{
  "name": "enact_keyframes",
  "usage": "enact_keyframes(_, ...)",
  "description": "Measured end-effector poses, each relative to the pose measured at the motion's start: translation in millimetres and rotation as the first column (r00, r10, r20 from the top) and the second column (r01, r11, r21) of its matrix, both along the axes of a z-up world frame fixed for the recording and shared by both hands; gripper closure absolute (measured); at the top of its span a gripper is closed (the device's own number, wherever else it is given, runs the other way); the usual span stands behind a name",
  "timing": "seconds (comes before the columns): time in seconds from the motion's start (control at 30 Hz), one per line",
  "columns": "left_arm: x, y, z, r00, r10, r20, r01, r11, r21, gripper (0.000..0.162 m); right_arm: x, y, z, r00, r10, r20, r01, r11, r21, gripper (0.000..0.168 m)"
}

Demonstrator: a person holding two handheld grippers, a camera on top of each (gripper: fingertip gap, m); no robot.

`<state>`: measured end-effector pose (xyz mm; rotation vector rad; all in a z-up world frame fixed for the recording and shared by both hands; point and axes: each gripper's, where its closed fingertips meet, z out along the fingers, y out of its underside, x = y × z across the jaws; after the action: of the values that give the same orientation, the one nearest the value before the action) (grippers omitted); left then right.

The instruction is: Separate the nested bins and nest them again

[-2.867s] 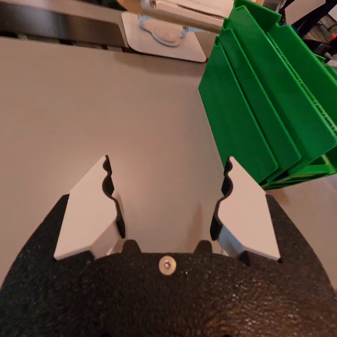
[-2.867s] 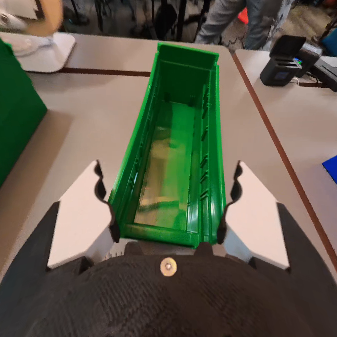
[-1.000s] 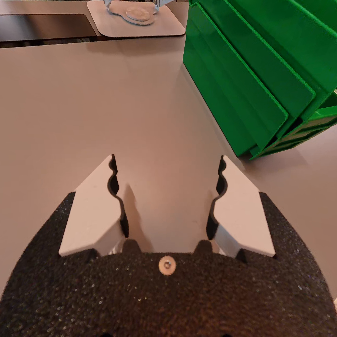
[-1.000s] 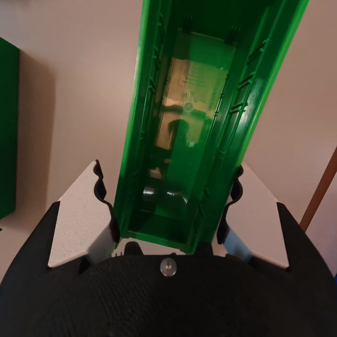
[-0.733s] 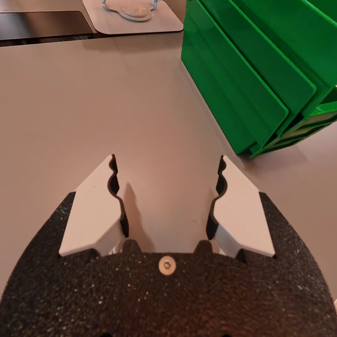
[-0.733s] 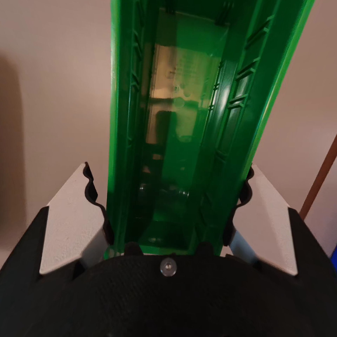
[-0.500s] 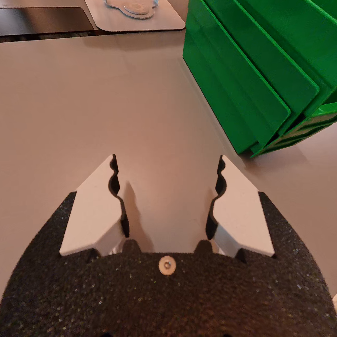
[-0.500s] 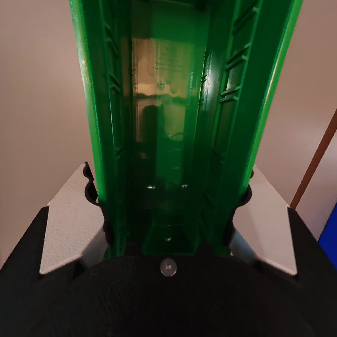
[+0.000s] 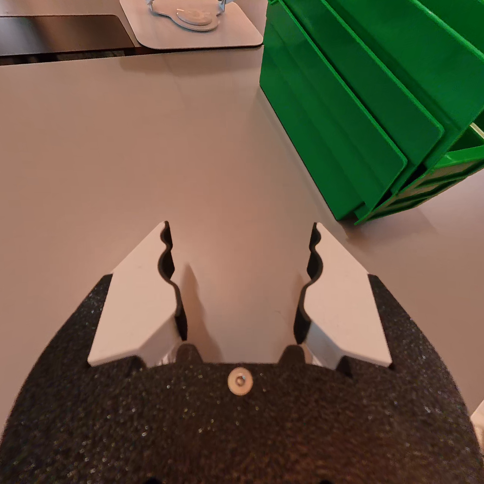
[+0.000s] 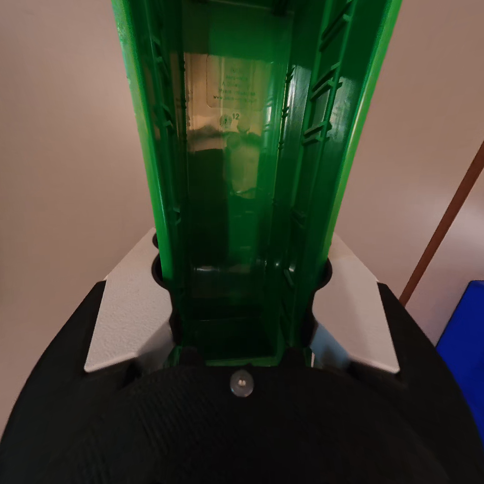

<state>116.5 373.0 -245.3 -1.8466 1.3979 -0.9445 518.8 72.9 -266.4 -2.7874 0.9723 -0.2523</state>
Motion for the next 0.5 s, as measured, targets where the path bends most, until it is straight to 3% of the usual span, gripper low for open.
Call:
enact_keyframes(0.13, 0, 1, -1, 1.000, 0.004, 0.000, -0.004, 1.000, -0.011, 0.059, -3, 5, 42, 0.999, 0.003, 0.034, -0.004, 0.999, 0.035, 0.054)
enact_keyframes(0.37, 5, -6, -10, 1.000, -0.015, -0.027, 0.014, 1.000, -0.021, 0.060, -36, 58, 157, 0.999, 0.025, 0.048, -0.033, 0.987, 0.160, 0.059)
enact_keyframes(0.5, 5, -10, -11, 0.999, -0.024, -0.038, 0.024, 1.000, -0.012, 0.060, -65, 83, 190, 1.000, 0.012, 0.009, -0.013, 0.992, 0.127, 0.060)
